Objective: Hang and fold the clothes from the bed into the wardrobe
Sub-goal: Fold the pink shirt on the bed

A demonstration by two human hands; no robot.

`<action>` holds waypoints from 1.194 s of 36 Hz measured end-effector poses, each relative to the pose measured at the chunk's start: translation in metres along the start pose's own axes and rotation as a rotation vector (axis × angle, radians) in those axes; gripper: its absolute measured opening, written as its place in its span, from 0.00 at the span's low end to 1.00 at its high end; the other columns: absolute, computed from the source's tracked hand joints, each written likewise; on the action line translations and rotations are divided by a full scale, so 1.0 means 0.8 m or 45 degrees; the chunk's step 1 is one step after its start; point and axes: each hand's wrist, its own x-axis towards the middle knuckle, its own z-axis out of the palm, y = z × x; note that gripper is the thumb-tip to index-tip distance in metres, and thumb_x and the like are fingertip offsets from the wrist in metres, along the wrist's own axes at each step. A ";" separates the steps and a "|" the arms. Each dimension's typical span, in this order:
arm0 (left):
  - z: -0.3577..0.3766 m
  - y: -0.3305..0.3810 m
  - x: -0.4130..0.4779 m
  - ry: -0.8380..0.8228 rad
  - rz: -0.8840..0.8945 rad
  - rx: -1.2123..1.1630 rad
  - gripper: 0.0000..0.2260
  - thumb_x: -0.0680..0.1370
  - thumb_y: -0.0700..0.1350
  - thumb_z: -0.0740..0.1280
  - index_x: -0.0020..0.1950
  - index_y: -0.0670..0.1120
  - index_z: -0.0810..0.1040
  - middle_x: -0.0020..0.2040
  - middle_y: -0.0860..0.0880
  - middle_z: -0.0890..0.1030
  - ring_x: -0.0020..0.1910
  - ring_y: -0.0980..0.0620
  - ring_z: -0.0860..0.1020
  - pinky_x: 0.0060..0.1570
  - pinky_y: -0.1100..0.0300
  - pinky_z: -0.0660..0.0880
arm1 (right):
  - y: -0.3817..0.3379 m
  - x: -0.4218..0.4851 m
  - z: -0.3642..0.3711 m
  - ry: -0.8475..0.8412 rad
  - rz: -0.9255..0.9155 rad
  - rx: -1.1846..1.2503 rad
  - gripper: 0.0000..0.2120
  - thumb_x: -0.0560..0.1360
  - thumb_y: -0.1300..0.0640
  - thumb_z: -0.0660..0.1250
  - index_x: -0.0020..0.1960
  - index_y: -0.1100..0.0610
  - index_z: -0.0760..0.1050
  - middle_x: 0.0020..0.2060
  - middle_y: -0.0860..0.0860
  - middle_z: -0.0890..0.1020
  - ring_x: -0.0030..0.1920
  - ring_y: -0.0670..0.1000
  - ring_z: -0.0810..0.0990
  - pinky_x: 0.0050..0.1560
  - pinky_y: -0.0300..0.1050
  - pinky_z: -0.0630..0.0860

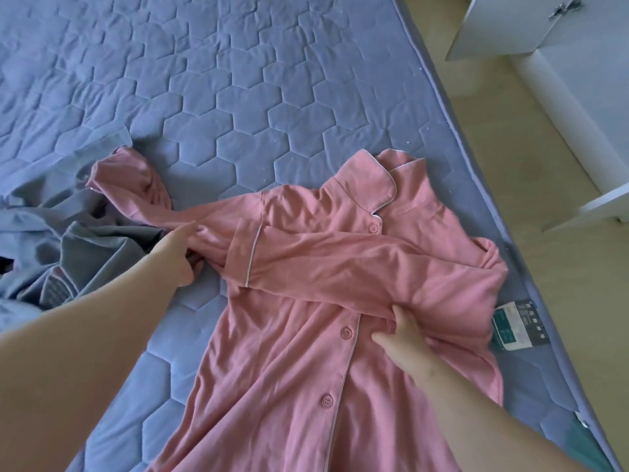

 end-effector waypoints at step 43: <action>-0.109 0.110 -0.091 -0.419 0.132 -0.914 0.17 0.81 0.45 0.59 0.67 0.39 0.71 0.64 0.45 0.76 0.63 0.50 0.75 0.57 0.58 0.73 | -0.129 -0.058 0.022 0.270 -0.181 -0.397 0.30 0.76 0.54 0.60 0.75 0.49 0.54 0.75 0.53 0.56 0.72 0.58 0.59 0.68 0.53 0.61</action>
